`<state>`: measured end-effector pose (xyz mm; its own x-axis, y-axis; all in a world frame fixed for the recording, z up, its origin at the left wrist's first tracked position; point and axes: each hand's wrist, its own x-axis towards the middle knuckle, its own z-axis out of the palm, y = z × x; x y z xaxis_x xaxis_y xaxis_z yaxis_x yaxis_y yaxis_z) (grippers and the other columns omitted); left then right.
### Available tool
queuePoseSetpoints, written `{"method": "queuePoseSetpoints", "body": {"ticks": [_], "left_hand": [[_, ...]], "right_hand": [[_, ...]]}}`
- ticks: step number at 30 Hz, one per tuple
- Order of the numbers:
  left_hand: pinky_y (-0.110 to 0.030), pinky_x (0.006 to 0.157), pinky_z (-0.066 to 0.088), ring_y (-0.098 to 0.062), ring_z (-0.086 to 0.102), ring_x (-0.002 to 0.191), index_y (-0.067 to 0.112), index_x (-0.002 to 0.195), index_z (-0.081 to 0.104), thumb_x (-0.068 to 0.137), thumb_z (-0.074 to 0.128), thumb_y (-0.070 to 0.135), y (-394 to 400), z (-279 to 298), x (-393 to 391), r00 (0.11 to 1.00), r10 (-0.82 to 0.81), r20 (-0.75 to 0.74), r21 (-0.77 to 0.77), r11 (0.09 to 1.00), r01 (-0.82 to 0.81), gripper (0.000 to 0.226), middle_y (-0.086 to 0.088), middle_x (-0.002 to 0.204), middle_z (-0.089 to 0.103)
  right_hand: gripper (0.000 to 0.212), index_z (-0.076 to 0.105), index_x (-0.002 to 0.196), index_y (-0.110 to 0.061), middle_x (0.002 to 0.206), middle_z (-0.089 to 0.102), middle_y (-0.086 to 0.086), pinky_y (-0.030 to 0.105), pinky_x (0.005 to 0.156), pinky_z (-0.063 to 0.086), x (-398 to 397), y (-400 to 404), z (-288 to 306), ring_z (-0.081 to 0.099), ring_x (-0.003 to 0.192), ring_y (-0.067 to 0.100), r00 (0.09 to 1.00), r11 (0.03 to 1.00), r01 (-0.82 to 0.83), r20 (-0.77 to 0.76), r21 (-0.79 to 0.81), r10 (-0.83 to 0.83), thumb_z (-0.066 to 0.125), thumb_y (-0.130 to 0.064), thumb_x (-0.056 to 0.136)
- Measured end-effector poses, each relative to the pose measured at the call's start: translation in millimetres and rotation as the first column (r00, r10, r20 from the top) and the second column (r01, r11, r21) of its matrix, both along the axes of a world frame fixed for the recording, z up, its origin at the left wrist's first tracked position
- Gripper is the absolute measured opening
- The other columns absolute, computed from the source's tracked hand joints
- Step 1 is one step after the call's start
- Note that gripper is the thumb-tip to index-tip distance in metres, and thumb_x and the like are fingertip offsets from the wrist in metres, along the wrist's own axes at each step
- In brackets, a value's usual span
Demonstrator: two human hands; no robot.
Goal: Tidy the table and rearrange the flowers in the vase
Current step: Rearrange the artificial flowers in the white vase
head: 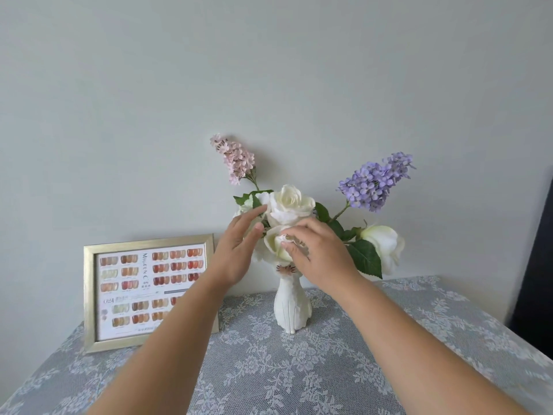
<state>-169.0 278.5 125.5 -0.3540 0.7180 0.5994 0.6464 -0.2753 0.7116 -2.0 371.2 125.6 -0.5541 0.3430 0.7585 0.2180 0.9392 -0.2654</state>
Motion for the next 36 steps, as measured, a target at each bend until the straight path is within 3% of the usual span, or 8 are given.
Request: {"method": "queuePoseSetpoints", "body": {"ticks": [9, 15, 19, 21, 23, 28, 33, 36], "left_hand": [[-0.037, 0.116, 0.029, 0.002, 0.033, 0.139, 0.041, 0.138, 0.048, 0.095, 0.046, 0.047, -4.4, -5.1, 4.1, 0.998, -0.055, -0.018, 0.015, 0.998, 0.055, 0.043, 0.012, 0.148, 0.043], [-0.009, 0.097, 0.022, 0.031, 0.013, 0.128, 0.059, 0.128, 0.047, 0.079, 0.061, 0.067, -7.6, -15.1, 10.9, 0.966, 0.038, -0.257, 0.002, 0.999, -0.039, 0.052, 0.020, 0.155, 0.019], [-0.012, 0.095, 0.028, 0.030, 0.019, 0.124, 0.050, 0.110, 0.061, 0.085, 0.068, 0.047, -6.8, -17.0, 11.4, 0.965, 0.065, -0.252, 0.024, 0.998, -0.061, 0.026, 0.016, 0.152, 0.026], [-0.022, 0.099, 0.034, 0.018, 0.031, 0.126, 0.046, 0.098, 0.064, 0.087, 0.069, 0.037, -7.5, -14.5, 9.9, 0.977, 0.099, -0.190, 0.042, 0.995, -0.093, 0.015, 0.014, 0.149, 0.033], [-0.031, 0.100, 0.035, 0.000, 0.040, 0.127, 0.041, 0.092, 0.065, 0.088, 0.069, 0.031, -7.3, -12.9, 10.8, 0.979, 0.145, -0.143, 0.049, 0.989, -0.140, 0.012, 0.011, 0.146, 0.039], [-0.038, 0.105, 0.039, -0.015, 0.049, 0.125, 0.039, 0.089, 0.064, 0.092, 0.065, 0.025, -7.2, -9.9, 14.2, 0.983, 0.179, -0.041, 0.053, 0.983, -0.177, 0.015, 0.004, 0.130, 0.050], [-0.028, 0.098, 0.037, 0.012, 0.046, 0.114, 0.036, 0.093, 0.065, 0.092, 0.064, 0.030, -5.1, -10.1, 18.0, 0.979, 0.192, -0.067, 0.058, 0.980, -0.188, 0.007, 0.011, 0.121, 0.051], [-0.025, 0.093, 0.035, 0.001, 0.049, 0.112, 0.035, 0.093, 0.064, 0.092, 0.064, 0.029, -4.7, -11.9, 18.1, 0.974, 0.210, -0.086, 0.061, 0.977, -0.205, 0.006, 0.011, 0.118, 0.051]], "right_hand": [[0.048, 0.059, 0.127, -0.027, 0.120, 0.054, -0.004, 0.032, 0.091, 0.050, 6.0, -11.8, -16.7, 0.055, 0.109, 0.013, 0.996, 0.997, -0.069, -0.051, -0.032, 0.067, 0.073, -0.032, 0.082], [0.038, 0.053, 0.127, -0.034, 0.129, 0.053, -0.015, 0.013, 0.099, 0.040, 36.6, -26.4, -79.2, 0.048, 0.124, 0.002, 0.934, 0.940, -0.214, -0.338, -0.267, 0.117, 0.060, -0.029, 0.090], [0.022, 0.062, 0.106, -0.032, 0.103, 0.067, -0.008, 0.022, 0.074, 0.048, 42.2, -13.4, -95.4, 0.063, 0.094, 0.009, 0.881, 0.474, -0.279, -0.420, -0.835, -0.221, 0.061, -0.018, 0.091], [0.025, 0.059, 0.113, -0.020, 0.100, 0.065, 0.002, 0.026, 0.072, 0.046, 37.9, 6.5, -81.6, 0.061, 0.087, 0.016, 0.824, 0.155, -0.465, -0.490, -0.872, -0.285, 0.064, -0.016, 0.089], [0.024, 0.059, 0.107, -0.012, 0.096, 0.065, 0.005, 0.027, 0.071, 0.047, 34.1, 20.5, -64.8, 0.060, 0.083, 0.017, 0.761, 0.064, -0.578, -0.565, -0.814, -0.319, 0.070, -0.015, 0.085], [0.018, 0.062, 0.077, -0.012, 0.073, 0.063, 0.003, 0.028, 0.066, 0.045, 12.2, 33.9, -27.9, 0.054, 0.068, 0.017, 0.712, 0.388, -0.549, -0.657, -0.740, -0.246, 0.064, 0.004, 0.083], [0.016, 0.072, 0.096, -0.006, 0.086, 0.074, 0.005, 0.035, 0.076, 0.057, 0.3, 41.9, -6.6, 0.069, 0.082, 0.016, 0.755, 0.515, -0.466, -0.627, -0.720, -0.193, 0.071, -0.005, 0.080], [0.019, 0.068, 0.098, -0.008, 0.089, 0.074, 0.006, 0.036, 0.080, 0.056, -0.4, 44.3, -0.6, 0.070, 0.089, 0.024, 0.821, 0.686, -0.319, -0.552, -0.654, -0.144, 0.071, -0.014, 0.080]]}}
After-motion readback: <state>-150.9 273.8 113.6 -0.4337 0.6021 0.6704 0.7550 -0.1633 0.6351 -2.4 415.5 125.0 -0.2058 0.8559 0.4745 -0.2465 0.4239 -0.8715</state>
